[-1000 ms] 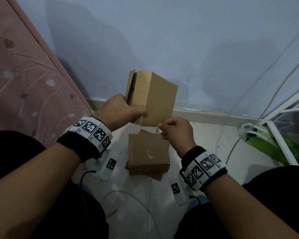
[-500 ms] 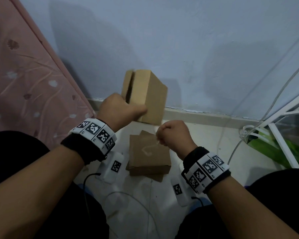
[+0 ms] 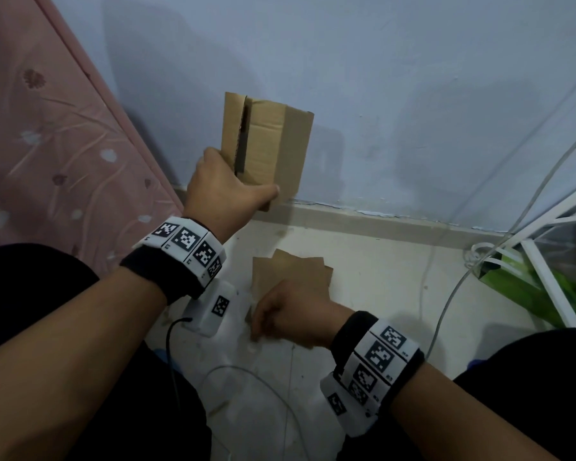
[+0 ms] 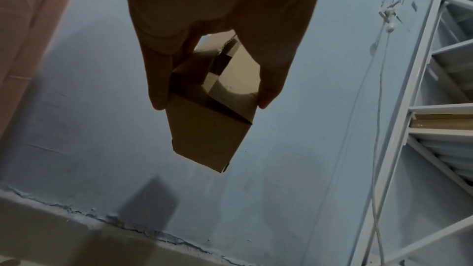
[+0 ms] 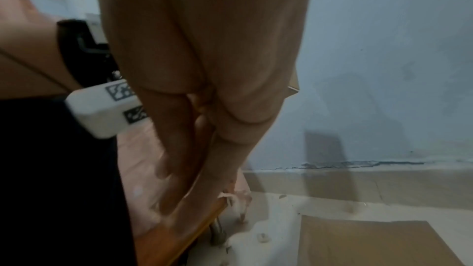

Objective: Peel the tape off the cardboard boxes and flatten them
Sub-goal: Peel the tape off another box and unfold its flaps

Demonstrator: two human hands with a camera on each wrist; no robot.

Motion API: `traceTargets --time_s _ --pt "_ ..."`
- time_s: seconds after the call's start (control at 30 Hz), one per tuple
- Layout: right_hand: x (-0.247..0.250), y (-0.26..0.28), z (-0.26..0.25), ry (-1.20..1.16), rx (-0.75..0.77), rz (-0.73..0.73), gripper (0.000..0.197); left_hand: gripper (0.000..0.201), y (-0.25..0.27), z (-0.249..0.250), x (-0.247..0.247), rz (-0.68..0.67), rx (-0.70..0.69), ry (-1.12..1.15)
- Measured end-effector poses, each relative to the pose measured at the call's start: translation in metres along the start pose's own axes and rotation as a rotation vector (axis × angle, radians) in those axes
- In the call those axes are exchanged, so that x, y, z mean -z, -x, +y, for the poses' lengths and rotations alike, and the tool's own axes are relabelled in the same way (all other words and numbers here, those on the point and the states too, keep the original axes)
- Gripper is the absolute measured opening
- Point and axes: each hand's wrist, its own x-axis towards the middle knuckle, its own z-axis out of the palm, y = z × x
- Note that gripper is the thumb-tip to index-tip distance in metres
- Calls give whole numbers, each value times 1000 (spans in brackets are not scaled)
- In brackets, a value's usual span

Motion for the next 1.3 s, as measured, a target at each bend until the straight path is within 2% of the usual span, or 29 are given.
traceTargets --time_s 0.07,0.17,0.27,0.43,0.57,0.6,0.7,0.83,0.9,0.97,1.03,1.17,1.3 --pt "-10 4 -1 -87 -23 -99 19 82 0 0 -1 -11 -9 9" --pt "-23 5 1 -136 -31 -136 14 82 1 -1 -2 -25 -36 11" --pt "-31 2 2 -13 0 -136 20 79 0 -1 -3 -21 -57 15" --pt "-41 -3 -1 302 162 -74 26 81 1 -3 -7 -35 -64 5" --pt "-39 -1 1 189 90 -153 11 82 2 -3 -11 -65 -64 11" --pt "-39 0 1 187 85 -176 13 82 2 -3 -12 -71 -63 10" --pt "-41 1 -3 261 120 -179 35 84 2 -4 -12 -74 -56 8" --pt "-45 1 -1 317 96 -201 13 84 3 -4 -11 -90 -57 -7" --pt "-47 2 -2 407 111 -129 19 85 5 -4 -12 -100 -54 -16" --pt "-49 0 -3 597 182 -51 25 87 9 -5 -14 -109 -53 -25" --pt "-51 -2 -1 643 224 9 9 86 14 -6 -17 -115 -74 -49" --pt "-55 -1 1 611 153 -41 37 86 18 -4 -22 -147 -100 -104" --pt "-61 6 1 547 142 -144 43 87 18 -6 -22 -163 -99 -121"
